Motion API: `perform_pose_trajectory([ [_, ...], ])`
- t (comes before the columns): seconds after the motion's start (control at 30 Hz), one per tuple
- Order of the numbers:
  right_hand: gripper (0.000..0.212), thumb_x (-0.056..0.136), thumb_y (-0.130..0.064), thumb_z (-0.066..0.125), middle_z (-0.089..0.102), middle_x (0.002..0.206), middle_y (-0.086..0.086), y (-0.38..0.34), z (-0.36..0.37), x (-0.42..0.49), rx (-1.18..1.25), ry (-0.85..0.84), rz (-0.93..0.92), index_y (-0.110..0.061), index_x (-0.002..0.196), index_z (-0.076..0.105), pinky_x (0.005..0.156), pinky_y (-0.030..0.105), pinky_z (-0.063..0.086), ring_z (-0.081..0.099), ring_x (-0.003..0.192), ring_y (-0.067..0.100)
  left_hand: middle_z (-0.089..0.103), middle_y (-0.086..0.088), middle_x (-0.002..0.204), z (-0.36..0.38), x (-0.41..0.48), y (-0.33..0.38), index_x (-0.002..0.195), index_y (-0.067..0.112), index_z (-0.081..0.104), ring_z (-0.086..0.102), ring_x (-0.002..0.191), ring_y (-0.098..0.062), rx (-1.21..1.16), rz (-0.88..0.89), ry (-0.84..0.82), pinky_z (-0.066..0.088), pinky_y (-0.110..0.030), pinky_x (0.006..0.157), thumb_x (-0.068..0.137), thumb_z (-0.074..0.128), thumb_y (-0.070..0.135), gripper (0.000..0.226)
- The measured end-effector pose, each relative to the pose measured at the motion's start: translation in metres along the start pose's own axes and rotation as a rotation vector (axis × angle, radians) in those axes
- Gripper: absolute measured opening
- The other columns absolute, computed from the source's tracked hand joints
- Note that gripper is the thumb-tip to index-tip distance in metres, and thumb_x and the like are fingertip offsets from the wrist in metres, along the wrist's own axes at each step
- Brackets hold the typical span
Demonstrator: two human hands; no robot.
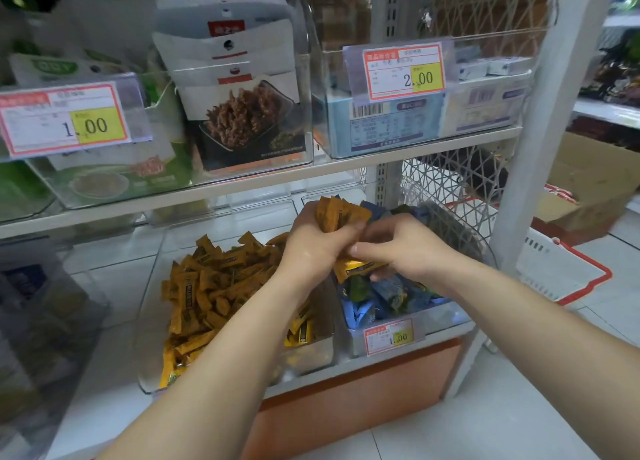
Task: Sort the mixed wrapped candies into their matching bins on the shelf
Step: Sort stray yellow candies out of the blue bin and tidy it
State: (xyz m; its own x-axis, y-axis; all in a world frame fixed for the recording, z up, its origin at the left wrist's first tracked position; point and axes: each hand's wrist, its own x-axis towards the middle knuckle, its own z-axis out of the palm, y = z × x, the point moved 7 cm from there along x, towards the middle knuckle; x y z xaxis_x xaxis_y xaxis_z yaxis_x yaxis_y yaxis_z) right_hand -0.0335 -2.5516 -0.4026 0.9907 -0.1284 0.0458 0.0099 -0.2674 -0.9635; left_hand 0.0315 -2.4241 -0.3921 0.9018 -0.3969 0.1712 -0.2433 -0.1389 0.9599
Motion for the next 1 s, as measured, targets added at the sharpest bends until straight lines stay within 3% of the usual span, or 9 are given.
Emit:
perform_pose_trajectory([
  [0.2, 0.039, 0.060, -0.029, 0.091, 0.075, 0.079, 0.006, -0.006, 0.017, 0.007, 0.097, 0.037, 0.026, -0.007, 0.087, 0.073, 0.060, 0.018, 0.054, 0.073, 0.074, 0.012, 0.074, 0.005, 0.080, -0.058, 0.009, -0.011, 0.092, 0.022, 0.068, 0.071, 0.071, -0.010, 0.080, -0.059, 0.051, 0.055, -0.021, 0.059, 0.073, 0.084, 0.041, 0.031],
  [0.33, 0.024, 0.065, -0.026, 0.092, 0.070, 0.075, -0.010, -0.016, 0.036, 0.019, -0.313, 0.109, -0.056, -0.023, 0.077, 0.071, 0.058, 0.012, 0.043, 0.062, 0.068, 0.001, 0.063, 0.015, 0.085, -0.100, 0.008, -0.035, 0.099, 0.027, 0.060, 0.058, 0.076, -0.004, 0.498, -0.066, 0.079, 0.041, -0.016, 0.058, 0.074, 0.081, 0.045, 0.037],
  [0.43, 0.014, 0.072, -0.026, 0.081, 0.067, 0.080, -0.014, -0.027, 0.069, 0.024, -0.537, 0.068, -0.187, -0.029, 0.079, 0.069, 0.053, 0.006, 0.039, 0.061, 0.074, 0.001, 0.061, 0.016, 0.093, -0.109, 0.003, -0.054, 0.108, 0.031, 0.057, 0.060, 0.088, -0.010, 0.627, -0.070, -0.028, 0.045, -0.023, 0.068, 0.078, 0.079, 0.040, 0.038],
  [0.47, 0.012, 0.076, -0.027, 0.077, 0.067, 0.084, -0.012, -0.030, 0.078, 0.025, -0.627, 0.068, -0.234, -0.030, 0.084, 0.070, 0.056, 0.007, 0.040, 0.062, 0.078, 0.005, 0.062, 0.016, 0.095, -0.112, 0.001, -0.059, 0.108, 0.032, 0.058, 0.062, 0.090, -0.011, 0.640, -0.083, -0.057, 0.048, -0.025, 0.072, 0.078, 0.079, 0.038, 0.037],
  [0.53, 0.019, 0.083, -0.036, 0.071, 0.071, 0.095, -0.006, -0.033, 0.091, 0.026, -0.826, 0.096, -0.310, -0.031, 0.100, 0.072, 0.070, 0.025, 0.053, 0.065, 0.088, 0.015, 0.063, 0.017, 0.100, -0.117, -0.003, -0.067, 0.109, 0.037, 0.056, 0.062, 0.092, -0.007, 0.639, -0.115, -0.106, 0.049, -0.025, 0.075, 0.078, 0.079, 0.038, 0.039],
  [0.6, 0.029, 0.085, -0.048, 0.067, 0.072, 0.100, -0.003, -0.034, 0.095, 0.026, -0.958, 0.116, -0.340, -0.032, 0.110, 0.071, 0.077, 0.036, 0.056, 0.066, 0.093, 0.021, 0.061, 0.023, 0.100, -0.121, -0.006, -0.067, 0.104, 0.045, 0.053, 0.060, 0.093, -0.001, 0.629, -0.113, -0.125, 0.043, -0.020, 0.072, 0.076, 0.080, 0.043, 0.038],
  [0.73, 0.027, 0.080, -0.053, 0.065, 0.071, 0.095, -0.007, -0.032, 0.074, 0.025, -0.840, 0.110, -0.313, -0.033, 0.095, 0.073, 0.070, 0.035, 0.058, 0.065, 0.087, 0.018, 0.063, 0.016, 0.107, -0.113, 0.000, -0.049, 0.123, 0.034, 0.057, 0.062, 0.100, -0.006, 0.590, -0.041, -0.062, 0.045, -0.018, 0.075, 0.082, 0.075, 0.043, 0.046],
  [0.9, 0.006, 0.081, -0.037, 0.073, 0.067, 0.081, -0.016, -0.014, -0.003, 0.021, -0.665, 0.229, -0.189, -0.032, 0.079, 0.069, 0.067, 0.025, 0.051, 0.063, 0.079, 0.007, 0.068, 0.018, 0.098, -0.052, -0.006, -0.006, 0.104, 0.041, 0.061, 0.063, 0.091, -0.003, 0.655, 0.198, -0.106, 0.051, -0.025, 0.078, 0.084, 0.062, 0.047, 0.020],
  [1.0, 0.005, 0.082, -0.025, 0.077, 0.072, 0.078, -0.011, 0.008, -0.057, 0.014, -0.562, 0.348, -0.114, -0.025, 0.079, 0.073, 0.060, 0.013, 0.045, 0.067, 0.076, 0.008, 0.070, 0.016, 0.102, -0.002, -0.016, 0.011, 0.109, 0.034, 0.065, 0.062, 0.093, 0.000, 0.687, 0.351, -0.199, 0.048, -0.019, 0.078, 0.085, 0.059, 0.046, 0.028],
])
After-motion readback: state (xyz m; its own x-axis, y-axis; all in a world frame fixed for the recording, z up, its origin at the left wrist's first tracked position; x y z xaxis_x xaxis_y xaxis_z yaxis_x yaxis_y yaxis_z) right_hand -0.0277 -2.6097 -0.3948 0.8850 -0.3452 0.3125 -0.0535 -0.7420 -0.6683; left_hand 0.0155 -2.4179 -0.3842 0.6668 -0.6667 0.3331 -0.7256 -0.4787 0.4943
